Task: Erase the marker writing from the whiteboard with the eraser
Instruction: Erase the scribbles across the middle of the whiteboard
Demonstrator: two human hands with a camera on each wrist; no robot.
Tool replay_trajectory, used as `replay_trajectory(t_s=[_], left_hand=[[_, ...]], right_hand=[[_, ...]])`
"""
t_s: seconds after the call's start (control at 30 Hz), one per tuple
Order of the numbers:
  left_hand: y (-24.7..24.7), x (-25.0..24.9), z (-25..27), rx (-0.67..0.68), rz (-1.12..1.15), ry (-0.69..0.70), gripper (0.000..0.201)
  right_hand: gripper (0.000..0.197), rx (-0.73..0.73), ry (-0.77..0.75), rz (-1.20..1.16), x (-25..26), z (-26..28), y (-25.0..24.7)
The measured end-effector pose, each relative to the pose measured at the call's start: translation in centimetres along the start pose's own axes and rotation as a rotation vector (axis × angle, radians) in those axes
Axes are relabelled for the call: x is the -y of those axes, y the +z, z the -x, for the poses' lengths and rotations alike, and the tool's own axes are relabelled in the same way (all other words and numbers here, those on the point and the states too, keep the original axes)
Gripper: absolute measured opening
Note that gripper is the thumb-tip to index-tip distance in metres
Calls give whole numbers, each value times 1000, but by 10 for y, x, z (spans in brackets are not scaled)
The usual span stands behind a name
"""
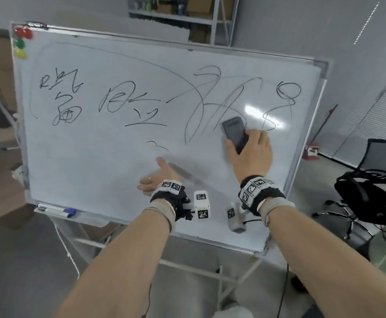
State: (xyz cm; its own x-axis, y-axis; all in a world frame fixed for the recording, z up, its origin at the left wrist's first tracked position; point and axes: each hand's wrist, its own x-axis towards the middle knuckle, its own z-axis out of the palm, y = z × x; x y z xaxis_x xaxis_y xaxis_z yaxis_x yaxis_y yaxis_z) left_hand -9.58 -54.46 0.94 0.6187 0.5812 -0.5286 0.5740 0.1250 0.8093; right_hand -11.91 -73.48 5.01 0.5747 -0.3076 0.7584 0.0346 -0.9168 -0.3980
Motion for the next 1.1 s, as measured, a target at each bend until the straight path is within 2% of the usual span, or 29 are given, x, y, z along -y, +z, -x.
replay_trajectory(t_s=[0.17,0.23,0.3,0.37,0.53,0.63,0.73,0.87,0.97,1.1], left_hand=[[27,1,19,-67,76,49,102],[30,4,14,-81,82,45,98],[22,4,7,-82,82,35,92],[10,4,-8,-90,86,25,86],[-28,10,-42,-93,3,-3,73],[-37,16,-51,-57,-66,3,63],[-30,19,-49,-47,-90,49,65],[-7,19,-28,-103,107,-39,78],[16,25,-7,-142,152,2,78],[42,36,14,-143,120,46,86]], right_hand=[[58,-163,234,50,-46,-22,-34],[56,-188,251,36,-48,-25,-34],[56,-155,192,-12,-38,-21,-25],[55,-17,79,-79,-18,-8,-7],[54,448,-375,-99,36,47,46],[53,555,-467,-81,43,71,60],[54,535,-505,-70,36,79,57],[55,529,-561,-8,16,77,39],[53,471,-500,48,-15,75,16],[52,345,-320,175,-64,70,-20]])
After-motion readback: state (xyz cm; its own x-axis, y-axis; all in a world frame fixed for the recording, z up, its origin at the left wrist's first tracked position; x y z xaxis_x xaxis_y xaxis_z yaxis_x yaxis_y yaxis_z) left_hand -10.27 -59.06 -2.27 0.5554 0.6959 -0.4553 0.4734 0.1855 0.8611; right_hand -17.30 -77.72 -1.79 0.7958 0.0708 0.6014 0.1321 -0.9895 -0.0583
